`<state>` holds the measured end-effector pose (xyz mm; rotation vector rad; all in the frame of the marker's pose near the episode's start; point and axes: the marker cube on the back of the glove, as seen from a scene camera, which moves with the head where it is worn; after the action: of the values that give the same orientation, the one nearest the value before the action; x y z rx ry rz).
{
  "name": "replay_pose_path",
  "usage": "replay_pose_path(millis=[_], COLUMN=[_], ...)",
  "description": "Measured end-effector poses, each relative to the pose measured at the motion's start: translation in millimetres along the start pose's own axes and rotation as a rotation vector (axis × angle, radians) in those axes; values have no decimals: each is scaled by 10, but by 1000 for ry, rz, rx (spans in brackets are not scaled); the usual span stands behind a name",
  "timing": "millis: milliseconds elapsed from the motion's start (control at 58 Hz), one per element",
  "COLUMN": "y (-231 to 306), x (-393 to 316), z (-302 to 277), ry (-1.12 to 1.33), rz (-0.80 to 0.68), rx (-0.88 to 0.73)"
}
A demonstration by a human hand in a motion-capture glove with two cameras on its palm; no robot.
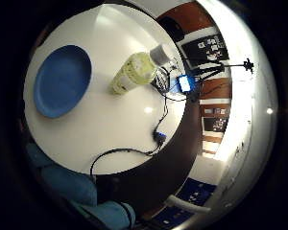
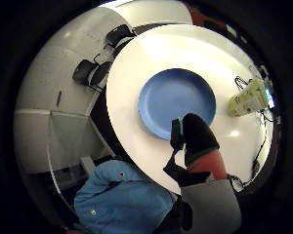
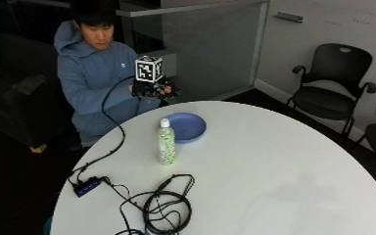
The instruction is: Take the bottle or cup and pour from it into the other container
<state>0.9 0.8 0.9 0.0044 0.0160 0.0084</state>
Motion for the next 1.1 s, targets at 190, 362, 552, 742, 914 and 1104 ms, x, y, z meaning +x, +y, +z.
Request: replay_pose_path(millis=[190, 362, 552, 742, 914, 1104], y=[50, 129, 253, 418, 570, 724], x=[93, 267, 502, 822, 1176, 1562], z=[-35, -96, -161, -207, -192, -138], ry=[7, 13, 18, -33, -63, -103], rz=[4, 20, 50, 61, 78, 105], rx=[14, 32, 70, 112, 180, 230])
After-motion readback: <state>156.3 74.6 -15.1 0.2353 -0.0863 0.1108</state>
